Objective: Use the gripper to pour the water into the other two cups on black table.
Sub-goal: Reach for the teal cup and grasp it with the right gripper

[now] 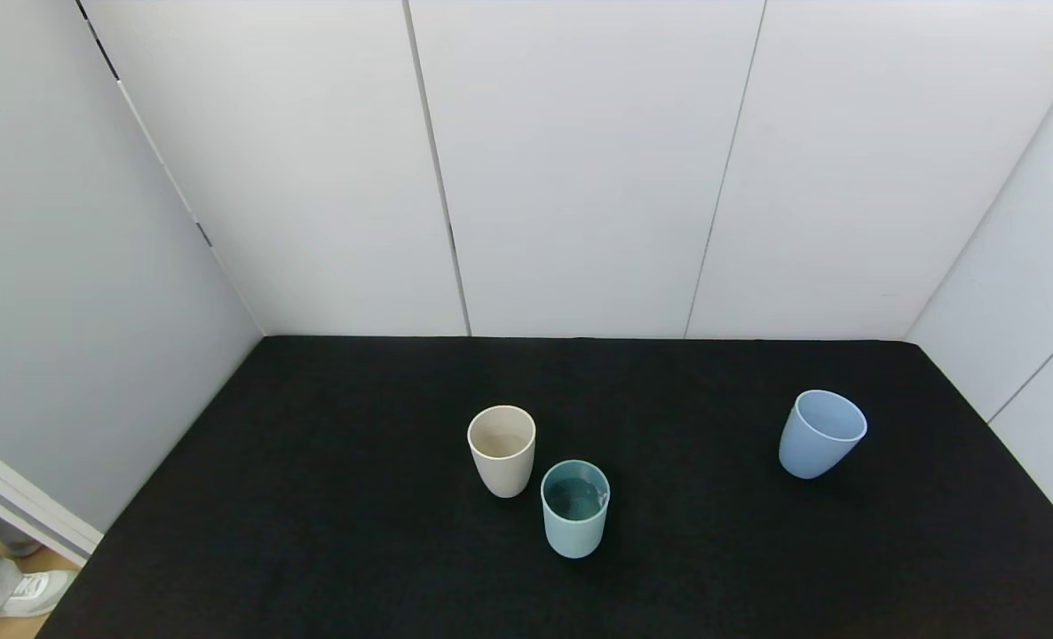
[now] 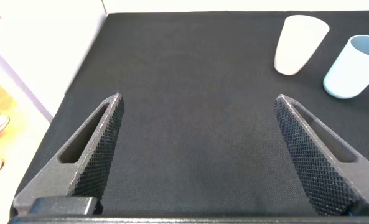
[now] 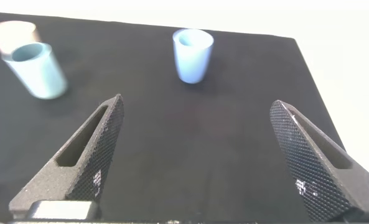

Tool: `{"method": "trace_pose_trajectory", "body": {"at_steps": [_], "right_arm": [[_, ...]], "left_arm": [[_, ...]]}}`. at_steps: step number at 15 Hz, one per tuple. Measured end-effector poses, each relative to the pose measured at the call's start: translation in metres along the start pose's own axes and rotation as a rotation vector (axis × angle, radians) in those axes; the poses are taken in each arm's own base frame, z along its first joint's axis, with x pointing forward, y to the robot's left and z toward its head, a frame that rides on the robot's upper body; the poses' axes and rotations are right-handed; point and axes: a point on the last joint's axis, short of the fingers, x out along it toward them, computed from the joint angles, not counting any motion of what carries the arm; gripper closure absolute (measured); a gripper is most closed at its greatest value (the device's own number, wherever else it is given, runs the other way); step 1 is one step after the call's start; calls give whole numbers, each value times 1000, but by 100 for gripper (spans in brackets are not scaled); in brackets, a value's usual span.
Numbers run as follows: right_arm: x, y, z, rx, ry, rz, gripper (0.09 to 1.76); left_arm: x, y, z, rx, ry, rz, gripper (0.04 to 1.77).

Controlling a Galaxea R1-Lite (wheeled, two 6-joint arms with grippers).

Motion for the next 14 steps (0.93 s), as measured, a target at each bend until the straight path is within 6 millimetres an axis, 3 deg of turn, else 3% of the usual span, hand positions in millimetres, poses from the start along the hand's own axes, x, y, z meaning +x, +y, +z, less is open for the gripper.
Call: {"method": "trace_pose_trajectory", "body": {"at_steps": [4,7,11,14], "right_arm": [[-7,3,38,1,-2,114,14],[6,4,72,10,45,198,14],[49,1,113,32,140,307,14],[94,-2,131,8,205,375,14]], "left_arm": [[0,0,0,0,0,0,9],[0,0,0,0,0,0,9],[0,0,0,0,0,0,9],[0,0,0,0,0,0,9]]}}
